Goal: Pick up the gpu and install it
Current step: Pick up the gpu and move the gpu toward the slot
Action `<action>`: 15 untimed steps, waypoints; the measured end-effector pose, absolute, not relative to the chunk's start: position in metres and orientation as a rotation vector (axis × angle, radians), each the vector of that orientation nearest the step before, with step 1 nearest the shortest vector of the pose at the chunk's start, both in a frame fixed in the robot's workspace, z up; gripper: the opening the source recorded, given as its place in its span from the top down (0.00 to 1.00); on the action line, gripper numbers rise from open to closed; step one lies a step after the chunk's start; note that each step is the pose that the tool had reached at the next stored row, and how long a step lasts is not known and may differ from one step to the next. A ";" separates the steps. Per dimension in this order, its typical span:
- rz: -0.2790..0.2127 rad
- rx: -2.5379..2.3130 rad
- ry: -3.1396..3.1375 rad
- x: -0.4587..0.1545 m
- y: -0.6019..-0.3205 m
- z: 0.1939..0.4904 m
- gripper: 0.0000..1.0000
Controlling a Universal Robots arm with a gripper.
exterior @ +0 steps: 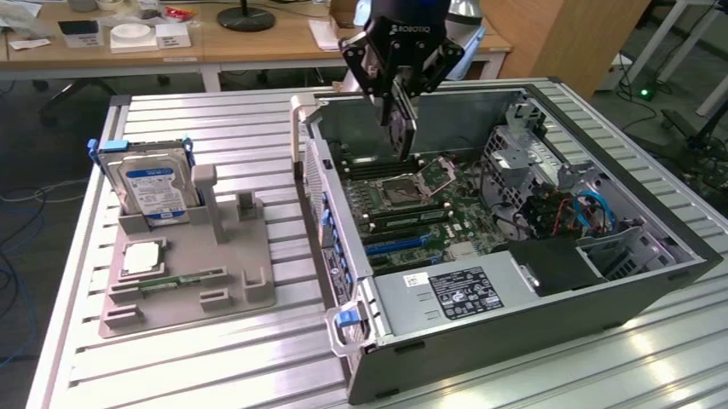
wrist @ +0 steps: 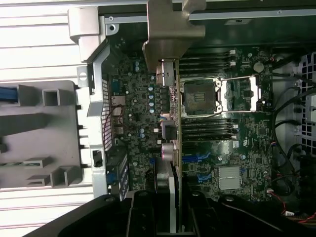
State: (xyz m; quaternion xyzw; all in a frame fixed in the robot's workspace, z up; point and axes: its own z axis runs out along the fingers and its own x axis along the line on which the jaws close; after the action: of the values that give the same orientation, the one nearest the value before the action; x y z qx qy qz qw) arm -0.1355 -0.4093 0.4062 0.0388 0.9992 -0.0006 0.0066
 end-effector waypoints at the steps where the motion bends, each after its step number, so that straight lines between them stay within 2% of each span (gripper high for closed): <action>1: -0.002 0.121 3.126 -0.134 -0.409 0.406 0.72; 15: -0.002 0.121 3.126 -0.117 -0.409 0.406 0.72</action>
State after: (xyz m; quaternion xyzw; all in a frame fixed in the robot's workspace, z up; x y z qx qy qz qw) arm -0.1172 -0.4093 0.4060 0.0388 0.9992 -0.0007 0.0066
